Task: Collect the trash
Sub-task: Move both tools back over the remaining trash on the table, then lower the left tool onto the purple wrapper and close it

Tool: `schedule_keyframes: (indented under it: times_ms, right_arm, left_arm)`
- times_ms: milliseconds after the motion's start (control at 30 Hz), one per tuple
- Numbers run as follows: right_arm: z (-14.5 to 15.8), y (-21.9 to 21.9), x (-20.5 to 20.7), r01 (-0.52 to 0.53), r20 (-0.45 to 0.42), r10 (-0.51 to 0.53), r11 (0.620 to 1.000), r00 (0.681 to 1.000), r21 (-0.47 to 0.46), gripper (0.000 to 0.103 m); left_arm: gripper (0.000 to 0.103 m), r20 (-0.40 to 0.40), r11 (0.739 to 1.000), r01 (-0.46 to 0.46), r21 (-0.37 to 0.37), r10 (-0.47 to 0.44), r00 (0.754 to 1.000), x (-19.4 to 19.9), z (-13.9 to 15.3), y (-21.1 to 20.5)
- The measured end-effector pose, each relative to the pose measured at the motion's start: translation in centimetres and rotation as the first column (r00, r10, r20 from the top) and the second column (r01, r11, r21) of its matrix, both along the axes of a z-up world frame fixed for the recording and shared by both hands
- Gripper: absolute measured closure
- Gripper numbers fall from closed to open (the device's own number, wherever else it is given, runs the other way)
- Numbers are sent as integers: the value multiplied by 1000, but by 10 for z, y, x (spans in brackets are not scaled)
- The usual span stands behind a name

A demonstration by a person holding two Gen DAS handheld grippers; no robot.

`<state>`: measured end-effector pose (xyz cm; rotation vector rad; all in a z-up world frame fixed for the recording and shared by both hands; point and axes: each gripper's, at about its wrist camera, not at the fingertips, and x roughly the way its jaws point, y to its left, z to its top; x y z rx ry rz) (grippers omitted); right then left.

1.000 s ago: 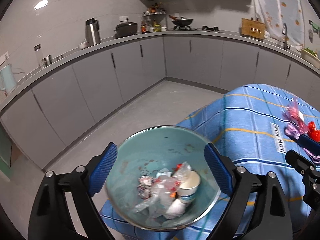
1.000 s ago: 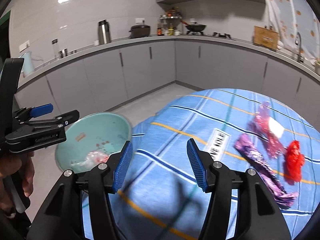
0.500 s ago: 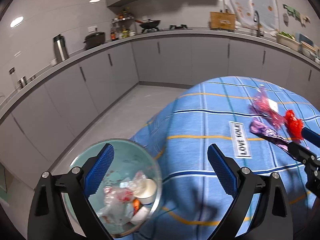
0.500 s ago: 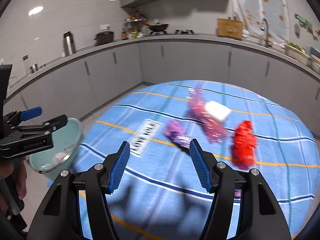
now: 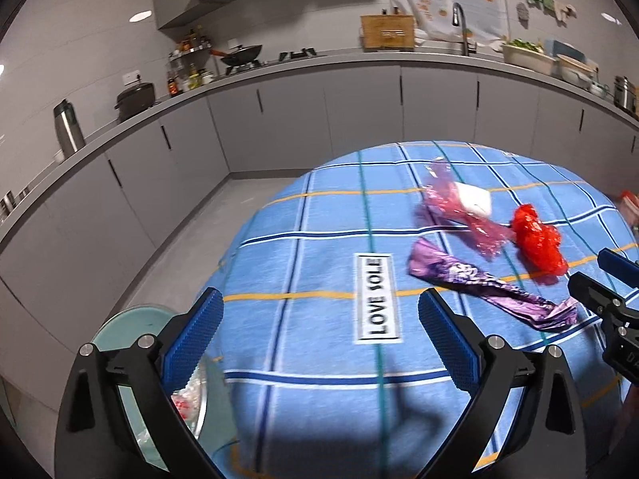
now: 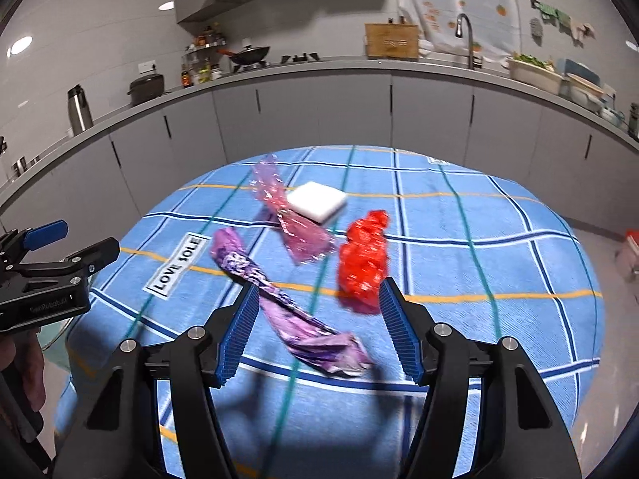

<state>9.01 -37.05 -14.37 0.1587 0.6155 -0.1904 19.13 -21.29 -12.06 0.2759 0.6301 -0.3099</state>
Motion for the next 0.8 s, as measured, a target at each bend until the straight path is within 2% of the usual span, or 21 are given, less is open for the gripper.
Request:
schedule_keyframes:
  times_ms: [200, 300, 800]
  right_arm:
    - [-4, -14, -7, 27, -9, -26, 1000, 1000, 12, 40]
    - [-3, -19, -10, 41, -8, -41, 999, 999, 12, 36]
    - [-2, -45, -26, 88, 3, -88, 996, 996, 29, 36]
  left_arm:
    - [7, -15, 999, 30, 20, -30, 999, 1, -9, -24]
    - [7, -21, 999, 46, 29, -45, 999, 1, -12, -34]
    - [6, -32, 994, 88, 69, -86, 996, -2, -20, -70]
